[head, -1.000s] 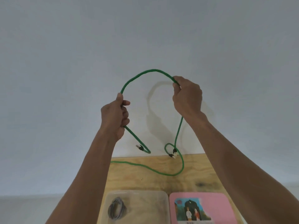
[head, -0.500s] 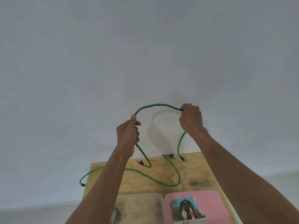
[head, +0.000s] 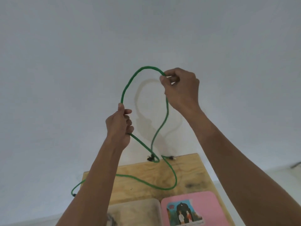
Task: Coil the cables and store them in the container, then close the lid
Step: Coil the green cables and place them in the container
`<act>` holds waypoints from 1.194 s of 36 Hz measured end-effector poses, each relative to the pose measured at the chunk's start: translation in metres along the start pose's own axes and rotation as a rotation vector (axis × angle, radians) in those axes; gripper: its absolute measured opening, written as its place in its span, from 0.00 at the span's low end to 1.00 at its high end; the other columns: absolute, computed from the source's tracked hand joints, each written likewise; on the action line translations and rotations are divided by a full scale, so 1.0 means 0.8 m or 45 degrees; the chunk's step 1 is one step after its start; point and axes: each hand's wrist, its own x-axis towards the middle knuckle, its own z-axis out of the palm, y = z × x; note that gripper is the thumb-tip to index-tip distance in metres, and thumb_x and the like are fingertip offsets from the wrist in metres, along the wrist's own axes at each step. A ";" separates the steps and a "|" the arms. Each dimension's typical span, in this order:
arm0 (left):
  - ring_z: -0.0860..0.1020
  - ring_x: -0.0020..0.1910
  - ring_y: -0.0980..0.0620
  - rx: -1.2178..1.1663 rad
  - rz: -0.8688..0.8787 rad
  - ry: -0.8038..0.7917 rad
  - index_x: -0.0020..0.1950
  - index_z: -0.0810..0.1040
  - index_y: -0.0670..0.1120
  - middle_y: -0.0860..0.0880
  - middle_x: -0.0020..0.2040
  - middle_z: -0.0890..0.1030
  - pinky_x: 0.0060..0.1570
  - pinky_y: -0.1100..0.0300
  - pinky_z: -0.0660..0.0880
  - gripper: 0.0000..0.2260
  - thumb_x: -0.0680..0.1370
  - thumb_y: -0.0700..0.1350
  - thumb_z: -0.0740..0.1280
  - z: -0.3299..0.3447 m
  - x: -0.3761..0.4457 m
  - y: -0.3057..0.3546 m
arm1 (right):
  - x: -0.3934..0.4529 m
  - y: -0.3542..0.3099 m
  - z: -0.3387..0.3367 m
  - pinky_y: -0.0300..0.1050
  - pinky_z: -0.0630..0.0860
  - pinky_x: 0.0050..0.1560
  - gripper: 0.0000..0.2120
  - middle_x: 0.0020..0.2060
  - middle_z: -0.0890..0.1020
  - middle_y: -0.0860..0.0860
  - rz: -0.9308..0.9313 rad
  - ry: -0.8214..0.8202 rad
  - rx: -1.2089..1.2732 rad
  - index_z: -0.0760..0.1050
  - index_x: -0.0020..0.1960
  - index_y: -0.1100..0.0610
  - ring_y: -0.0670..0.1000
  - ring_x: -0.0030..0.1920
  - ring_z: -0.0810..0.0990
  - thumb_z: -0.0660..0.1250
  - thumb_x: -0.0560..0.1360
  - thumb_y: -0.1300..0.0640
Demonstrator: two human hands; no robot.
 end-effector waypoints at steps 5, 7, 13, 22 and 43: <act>0.60 0.22 0.57 -0.178 -0.057 0.030 0.44 0.77 0.42 0.53 0.26 0.64 0.18 0.65 0.56 0.16 0.84 0.53 0.63 -0.012 -0.002 0.037 | -0.014 0.010 0.037 0.47 0.84 0.42 0.05 0.40 0.84 0.49 0.141 -0.207 0.217 0.75 0.51 0.54 0.47 0.33 0.85 0.69 0.77 0.59; 0.60 0.21 0.58 -0.238 -0.049 0.053 0.43 0.76 0.42 0.53 0.25 0.64 0.17 0.66 0.56 0.16 0.84 0.52 0.64 -0.022 -0.002 0.051 | -0.028 0.029 0.053 0.52 0.84 0.47 0.04 0.44 0.85 0.50 0.223 -0.385 0.229 0.75 0.52 0.54 0.46 0.35 0.86 0.67 0.78 0.59; 0.59 0.20 0.58 -0.316 0.002 0.156 0.43 0.76 0.42 0.54 0.23 0.64 0.17 0.66 0.56 0.15 0.84 0.50 0.63 -0.044 0.001 0.079 | -0.082 0.046 0.084 0.53 0.75 0.66 0.17 0.62 0.78 0.41 0.360 -1.048 0.069 0.78 0.61 0.45 0.50 0.62 0.79 0.61 0.79 0.38; 0.59 0.20 0.57 -0.334 0.026 0.259 0.43 0.76 0.41 0.53 0.23 0.65 0.18 0.66 0.57 0.15 0.84 0.49 0.63 -0.063 0.010 0.082 | -0.134 0.040 0.093 0.37 0.73 0.56 0.11 0.54 0.81 0.41 0.141 -1.453 -0.016 0.79 0.61 0.51 0.43 0.56 0.78 0.63 0.82 0.50; 0.84 0.41 0.57 1.401 0.677 -0.435 0.50 0.81 0.45 0.53 0.39 0.85 0.49 0.58 0.79 0.08 0.83 0.46 0.65 -0.080 -0.052 0.051 | -0.046 -0.050 0.083 0.44 0.82 0.37 0.07 0.35 0.79 0.53 0.102 -0.808 0.614 0.83 0.47 0.62 0.50 0.30 0.81 0.73 0.76 0.57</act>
